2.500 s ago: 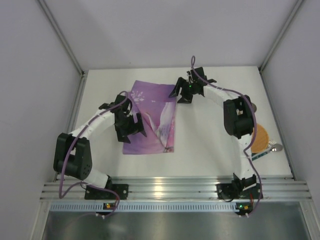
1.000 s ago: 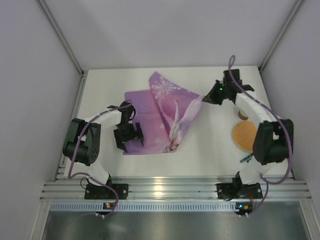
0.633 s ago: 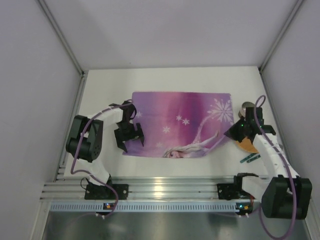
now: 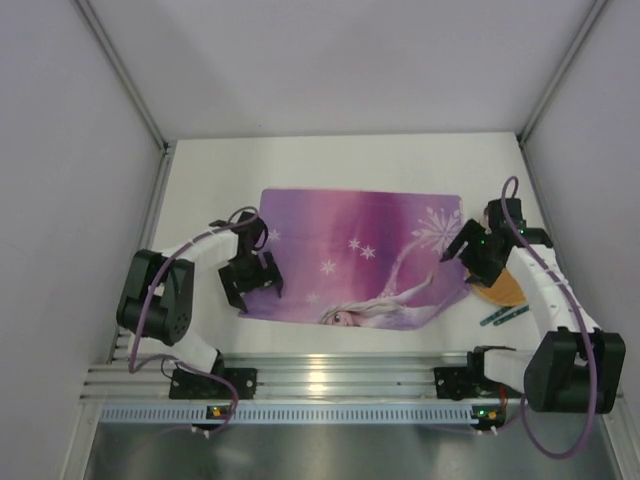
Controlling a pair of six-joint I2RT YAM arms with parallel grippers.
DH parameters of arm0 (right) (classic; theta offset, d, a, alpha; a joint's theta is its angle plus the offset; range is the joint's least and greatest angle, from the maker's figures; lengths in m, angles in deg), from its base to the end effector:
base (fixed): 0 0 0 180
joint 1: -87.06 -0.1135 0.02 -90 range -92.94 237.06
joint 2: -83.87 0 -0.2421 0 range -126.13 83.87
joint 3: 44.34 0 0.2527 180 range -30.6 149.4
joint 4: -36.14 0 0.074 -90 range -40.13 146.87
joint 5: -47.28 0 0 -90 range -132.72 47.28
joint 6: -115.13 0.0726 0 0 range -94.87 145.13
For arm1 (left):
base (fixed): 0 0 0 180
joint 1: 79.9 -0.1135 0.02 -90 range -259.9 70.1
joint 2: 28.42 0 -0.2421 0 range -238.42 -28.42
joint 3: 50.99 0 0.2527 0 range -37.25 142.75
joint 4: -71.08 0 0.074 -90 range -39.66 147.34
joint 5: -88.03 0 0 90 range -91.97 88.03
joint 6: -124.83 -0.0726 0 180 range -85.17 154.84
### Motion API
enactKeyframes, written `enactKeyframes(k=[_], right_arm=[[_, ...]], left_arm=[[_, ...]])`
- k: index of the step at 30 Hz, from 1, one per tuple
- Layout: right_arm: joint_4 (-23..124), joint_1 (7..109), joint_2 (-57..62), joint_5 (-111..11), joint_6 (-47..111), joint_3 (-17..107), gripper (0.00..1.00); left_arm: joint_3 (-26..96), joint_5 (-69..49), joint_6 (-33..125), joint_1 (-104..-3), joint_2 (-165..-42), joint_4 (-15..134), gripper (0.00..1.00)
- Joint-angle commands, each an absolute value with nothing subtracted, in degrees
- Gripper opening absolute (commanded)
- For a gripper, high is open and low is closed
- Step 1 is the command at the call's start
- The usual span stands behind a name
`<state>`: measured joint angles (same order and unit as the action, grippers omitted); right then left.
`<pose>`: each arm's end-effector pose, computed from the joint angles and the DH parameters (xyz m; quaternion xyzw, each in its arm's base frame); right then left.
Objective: Set the dinner table for one person
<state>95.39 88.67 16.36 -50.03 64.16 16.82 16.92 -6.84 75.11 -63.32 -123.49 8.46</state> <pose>0.2390 0.0025 0.1763 0.3261 0.9194 0.1267 0.1798 0.2539 -0.0820 0.0930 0.2051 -0.9778 0.0383 0.0185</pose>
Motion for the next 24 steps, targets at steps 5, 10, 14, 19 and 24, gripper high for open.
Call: enactKeyframes(k=[5, 10, 14, 19, 24], right_arm=[[104.5, 88.2, 19.0, -45.2, 59.2, 34.6, 0.87], [106.9, 88.5, 14.8, -37.9, 56.7, 47.2, 0.89], [109.4, 92.3, 9.0, -32.7, 55.0, 52.1, 0.89], [110.5, 99.2, 0.6, -31.5, 52.9, 55.5, 0.85], [110.7, 102.6, -8.2, -33.1, 52.7, 60.5, 0.82]], left_arm=[[17.4, 0.7, 80.1, -63.5, -110.5, 5.1, 0.99], [25.4, 0.1, 81.3, -63.5, -107.1, 2.4, 0.98], [25.4, -5.0, 78.9, -63.4, -106.9, 6.3, 0.99], [23.5, -12.7, 74.1, -63.3, -113.2, 18.3, 0.98], [32.5, -18.4, 72.5, -63.2, -128.8, 24.1, 0.98]])
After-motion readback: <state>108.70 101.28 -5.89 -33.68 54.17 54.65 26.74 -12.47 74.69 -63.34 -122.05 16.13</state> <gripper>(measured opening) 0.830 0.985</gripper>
